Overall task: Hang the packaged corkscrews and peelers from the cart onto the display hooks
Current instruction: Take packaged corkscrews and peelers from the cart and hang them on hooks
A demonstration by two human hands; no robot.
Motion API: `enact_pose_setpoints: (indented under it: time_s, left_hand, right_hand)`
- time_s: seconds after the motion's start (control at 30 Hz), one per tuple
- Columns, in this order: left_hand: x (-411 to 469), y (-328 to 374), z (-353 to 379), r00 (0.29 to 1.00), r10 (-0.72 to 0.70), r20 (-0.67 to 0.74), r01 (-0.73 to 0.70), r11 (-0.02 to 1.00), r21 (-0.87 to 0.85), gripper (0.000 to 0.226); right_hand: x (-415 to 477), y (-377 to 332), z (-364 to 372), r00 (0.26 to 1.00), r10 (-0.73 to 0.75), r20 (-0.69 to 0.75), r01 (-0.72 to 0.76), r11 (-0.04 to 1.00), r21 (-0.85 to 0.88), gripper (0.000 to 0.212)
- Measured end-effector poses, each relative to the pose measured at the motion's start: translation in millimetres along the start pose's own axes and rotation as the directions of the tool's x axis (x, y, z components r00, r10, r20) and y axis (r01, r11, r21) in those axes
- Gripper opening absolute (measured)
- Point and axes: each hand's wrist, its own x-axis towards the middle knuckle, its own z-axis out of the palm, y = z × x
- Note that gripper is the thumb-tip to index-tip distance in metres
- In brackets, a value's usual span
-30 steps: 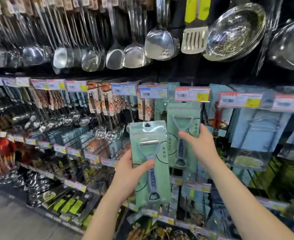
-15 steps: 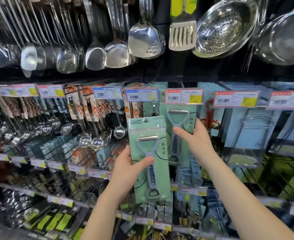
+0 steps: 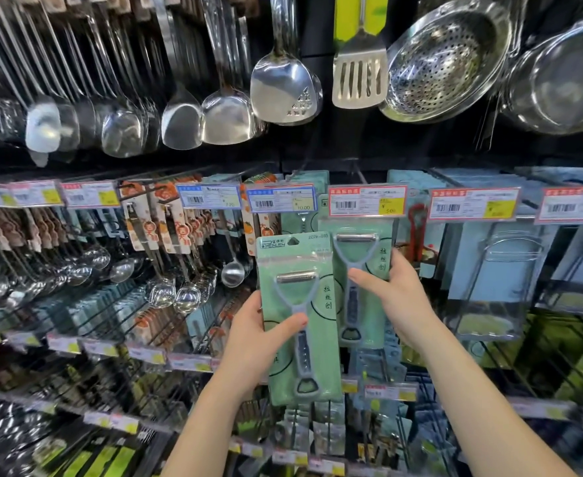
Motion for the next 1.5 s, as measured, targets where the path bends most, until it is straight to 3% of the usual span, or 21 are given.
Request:
enact_pose_setpoints:
  time_s: [0.1, 0.17, 0.3, 0.5, 0.67, 0.8, 0.97, 1.03, 1.17, 1.33, 1.4, 1.43, 1.5]
  left_hand:
    - [1, 3, 0, 1.0, 0.013, -0.01, -0.013, 1.0, -0.01, 0.045]
    - [2, 3, -1, 1.0, 0.019, -0.012, -0.019, 1.0, -0.011, 0.045]
    - [3, 2, -1, 0.999, 0.034, -0.016, -0.035, 0.999, -0.009, 0.045]
    - [1, 1, 3, 0.999, 0.05, -0.012, -0.051, 0.999, -0.003, 0.048]
    - [-2, 1, 4, 0.999, 0.051, -0.013, -0.051, 0.999, -0.011, 0.049]
    - [-5, -1, 2, 0.999, 0.047, -0.022, -0.047, 0.998, -0.028, 0.047]
    - [-8, -6, 1, 0.998, 0.036, -0.046, -0.037, 0.999, -0.031, 0.046]
    - [-9, -7, 2, 0.998, 0.032, -0.046, -0.033, 0.999, -0.028, 0.045]
    - [-8, -6, 9, 0.999, 0.032, -0.039, -0.033, 0.999, -0.029, 0.044]
    - [-3, -2, 24, 0.999, 0.042, 0.0, -0.042, 0.999, 0.014, 0.045]
    - [1, -2, 29, 0.999, 0.048, 0.014, -0.048, 0.999, 0.019, 0.043]
    - [2, -1, 32, 0.999, 0.05, 0.021, -0.05, 0.998, 0.024, 0.042]
    - [7, 1, 35, 0.998, 0.054, 0.039, -0.054, 0.998, 0.02, 0.044]
  right_hand:
    - [2, 3, 0, 1.0, 0.002, 0.02, -0.002, 1.0, -0.004, 0.105]
    - [-1, 4, -2, 1.0, 0.005, -0.001, -0.005, 1.0, 0.024, 0.109]
    - [-6, -2, -10, 0.998, 0.027, -0.052, -0.018, 0.986, 0.165, 0.05]
    - [-3, -2, -11, 1.0, -0.004, -0.027, 0.006, 0.997, 0.083, 0.047]
    - [-1, -1, -6, 0.999, 0.026, 0.045, -0.028, 0.999, 0.037, 0.086]
    - [-4, 5, -9, 0.998, 0.06, -0.008, -0.059, 0.99, 0.127, 0.083]
    - [7, 18, -15, 0.996, 0.087, -0.018, -0.086, 0.994, 0.064, 0.12]
    - [12, 8, -16, 0.993, 0.114, -0.029, -0.114, 0.993, 0.031, 0.125]
    - [42, -4, -14, 0.971, 0.232, -0.05, -0.234, 0.972, -0.03, 0.092]
    - [74, -3, -15, 0.927, 0.368, -0.072, -0.373, 0.884, -0.281, 0.102]
    - [73, 0, -12, 0.889, 0.435, -0.145, -0.454, 0.793, -0.406, 0.104]
    - [66, -5, -9, 0.875, 0.442, -0.199, -0.483, 0.765, -0.427, 0.098]
    - [46, -11, -4, 0.903, 0.397, -0.167, -0.43, 0.85, -0.304, 0.067]
